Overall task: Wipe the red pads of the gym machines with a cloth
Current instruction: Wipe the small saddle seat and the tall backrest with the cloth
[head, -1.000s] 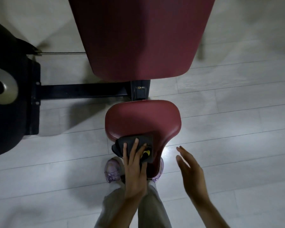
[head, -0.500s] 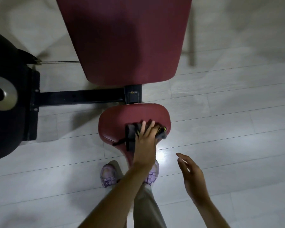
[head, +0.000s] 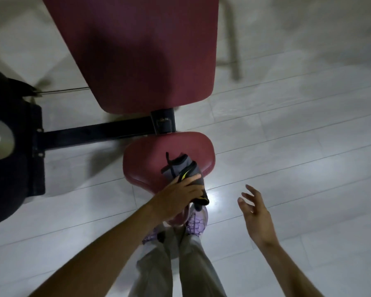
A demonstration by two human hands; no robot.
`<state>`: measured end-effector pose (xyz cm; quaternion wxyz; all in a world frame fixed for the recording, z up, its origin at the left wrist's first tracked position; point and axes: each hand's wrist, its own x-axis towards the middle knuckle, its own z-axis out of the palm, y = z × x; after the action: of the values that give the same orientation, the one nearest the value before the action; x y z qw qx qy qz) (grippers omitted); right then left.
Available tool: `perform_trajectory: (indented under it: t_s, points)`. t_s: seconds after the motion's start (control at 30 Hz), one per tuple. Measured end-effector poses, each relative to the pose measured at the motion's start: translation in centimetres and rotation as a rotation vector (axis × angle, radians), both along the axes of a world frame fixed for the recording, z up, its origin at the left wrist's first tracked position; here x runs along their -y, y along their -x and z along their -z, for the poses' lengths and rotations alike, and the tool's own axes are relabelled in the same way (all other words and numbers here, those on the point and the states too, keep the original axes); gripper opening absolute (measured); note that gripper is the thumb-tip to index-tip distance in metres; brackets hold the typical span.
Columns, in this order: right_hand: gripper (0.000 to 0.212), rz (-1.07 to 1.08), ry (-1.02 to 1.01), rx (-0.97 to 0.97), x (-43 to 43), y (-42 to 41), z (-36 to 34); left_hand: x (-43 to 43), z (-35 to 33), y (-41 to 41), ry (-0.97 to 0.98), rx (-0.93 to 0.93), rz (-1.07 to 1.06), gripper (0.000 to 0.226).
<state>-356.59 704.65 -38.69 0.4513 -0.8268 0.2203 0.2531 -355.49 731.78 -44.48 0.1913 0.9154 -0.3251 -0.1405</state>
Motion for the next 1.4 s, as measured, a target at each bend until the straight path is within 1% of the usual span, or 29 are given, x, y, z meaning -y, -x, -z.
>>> perform_trajectory:
  t_s: [0.07, 0.17, 0.23, 0.27, 0.3, 0.33, 0.37, 0.43, 0.47, 0.5, 0.53, 0.57, 0.6, 0.63, 0.7, 0.73, 0.77, 0.83, 0.9, 0.97, 1.0, 1.07, 1.13, 1.2, 1.23, 1.33, 1.37, 1.4]
  points:
    - [0.042, -0.016, 0.007, -0.001, -0.7, -0.1, -0.2, -0.5, -0.7, 2.4, -0.037, 0.023, 0.030, 0.057]
    - [0.029, -0.092, 0.035, -0.010, -2.2, 0.1, -0.5, -0.6, -1.7, 5.2, -0.070, 0.036, -0.025, 0.062]
    - [0.020, -0.153, 0.041, -0.012, -3.4, 0.5, -0.8, -0.5, -2.2, 6.8, -0.021, 0.050, -0.089, 0.058]
    - [0.018, -0.178, 0.032, -0.012, -4.0, 0.7, -1.1, -0.4, -2.7, 7.6, 0.034, 0.068, -0.137, 0.050]
    - [0.017, -0.201, 0.021, -0.015, -4.7, 0.9, -1.6, -0.2, -3.6, 8.3, 0.105, 0.071, -0.214, 0.036]
    - [0.017, -0.223, 0.008, -0.014, -5.4, 1.0, -2.4, 0.0, -4.5, 9.0, 0.164, 0.065, -0.354, 0.026]
    - [0.017, -0.238, -0.003, -0.008, -6.2, 1.1, -3.3, 0.1, -6.0, 9.4, 0.196, -0.003, -0.522, 0.026]
    - [0.020, -0.237, -0.025, 0.005, -7.9, 1.5, -5.8, -0.2, -9.0, 10.3, 0.154, -0.198, -0.815, 0.028]
    - [0.022, -0.235, -0.034, 0.015, -8.7, 1.7, -7.3, -0.7, -10.3, 10.6, 0.135, -0.250, -0.929, 0.034]
    - [0.026, -0.234, -0.049, 0.027, -9.6, 2.0, -9.0, -1.3, -12.3, 10.6, 0.135, -0.312, -1.007, 0.047]
    - [0.030, -0.233, -0.072, 0.047, -10.5, 2.3, -10.8, -2.0, -14.0, 10.6, 0.192, -0.376, -1.065, 0.058]
    - [0.033, -0.230, -0.109, 0.079, -11.5, 2.7, -12.7, -2.7, -16.1, 10.3, 0.309, -0.422, -1.126, 0.057]
    - [0.033, -0.227, -0.152, 0.117, -12.6, 3.1, -14.7, -3.3, -18.0, 9.9, 0.441, -0.433, -1.176, 0.047]
    - [0.030, -0.232, -0.196, 0.155, -13.6, 3.5, -16.6, -3.8, -20.1, 9.2, 0.529, -0.402, -1.204, 0.034]
    - [0.026, -0.264, -0.273, 0.210, -15.5, 4.2, -20.6, -4.4, -24.6, 7.8, 0.586, -0.287, -1.207, 0.013]
    - [0.032, -0.284, -0.307, 0.237, -16.3, 4.3, -22.4, -4.6, -27.0, 7.0, 0.620, -0.270, -1.200, 0.008]
    - [0.041, -0.298, -0.346, 0.266, -17.0, 4.3, -24.3, -4.9, -29.2, 6.1, 0.669, -0.292, -1.193, 0.007]
    - [0.055, -0.298, -0.415, 0.314, -17.9, 3.7, -27.5, -5.1, -32.9, 4.2, 0.784, -0.369, -1.177, 0.011]
    - [0.057, -0.255, -0.445, 0.394, -18.5, 2.5, -30.6, -5.0, -36.7, 2.5, 0.834, -0.375, -1.114, 0.023]
    - [0.050, -0.172, -0.433, 0.422, -18.9, 0.7, -33.2, -4.5, -39.7, 0.6, 0.864, -0.368, -1.068, 0.036]
    - [0.044, -0.121, -0.405, 0.437, -19.0, -0.3, -34.3, -4.0, -41.3, -0.3, 0.911, -0.405, -1.071, 0.039]
    - [0.037, -0.032, -0.347, 0.497, -18.3, -2.6, -35.9, -3.2, -44.1, -2.0, 0.917, -0.439, -1.018, 0.046]
    - [0.033, 0.015, -0.322, 0.566, -17.2, -5.2, -37.4, -2.7, -46.5, -3.5, 0.835, -0.448, -0.952, 0.045]
    - [0.029, -0.002, -0.289, 0.600, -16.1, -7.9, -39.1, -3.1, -48.3, -5.5, 0.710, -0.356, -0.937, 0.052]
    - [0.028, -0.016, -0.282, 0.609, -15.6, -9.2, -39.8, -3.4, -49.4, -6.5, 0.652, -0.268, -0.923, 0.049]
    - [0.025, -0.039, -0.290, 0.631, -14.7, -13.0, -42.2, -5.0, -52.0, -9.5, 0.527, -0.064, -0.925, 0.018]
    - [0.024, -0.044, -0.304, 0.645, -14.6, -14.3, -43.0, -5.7, -52.9, -10.5, 0.469, 0.004, -0.936, 0.015]
    - [0.023, -0.050, -0.313, 0.663, -14.7, -15.4, -44.0, -6.5, -53.7, -11.5, 0.402, 0.063, -0.939, 0.018]
